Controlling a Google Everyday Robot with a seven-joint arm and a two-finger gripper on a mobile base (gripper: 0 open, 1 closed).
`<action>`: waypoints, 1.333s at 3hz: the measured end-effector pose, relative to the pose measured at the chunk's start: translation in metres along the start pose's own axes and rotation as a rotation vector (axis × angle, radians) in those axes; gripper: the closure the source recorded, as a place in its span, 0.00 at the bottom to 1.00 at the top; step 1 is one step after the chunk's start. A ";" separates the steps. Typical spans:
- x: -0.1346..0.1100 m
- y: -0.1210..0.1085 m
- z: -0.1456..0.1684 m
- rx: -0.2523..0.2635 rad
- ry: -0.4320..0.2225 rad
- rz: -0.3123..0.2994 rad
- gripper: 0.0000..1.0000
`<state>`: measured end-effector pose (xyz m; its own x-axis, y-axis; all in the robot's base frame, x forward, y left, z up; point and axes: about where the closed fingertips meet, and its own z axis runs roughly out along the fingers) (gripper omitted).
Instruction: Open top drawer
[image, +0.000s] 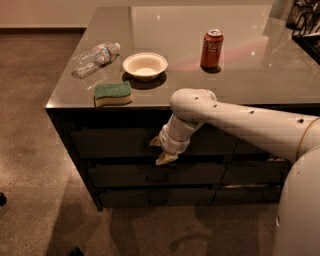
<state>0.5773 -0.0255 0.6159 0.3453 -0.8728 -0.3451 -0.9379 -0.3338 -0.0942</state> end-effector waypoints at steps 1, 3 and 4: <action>0.001 -0.002 0.000 0.000 0.000 0.000 0.68; 0.003 -0.006 0.000 0.000 0.000 0.000 0.30; 0.003 -0.007 0.000 0.000 0.000 0.000 0.07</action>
Offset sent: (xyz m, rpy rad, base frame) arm -0.0153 -0.0001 0.0149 -0.0335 -0.0222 -0.0714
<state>0.5848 -0.0262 0.6159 0.3453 -0.8727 -0.3451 -0.9379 -0.3339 -0.0942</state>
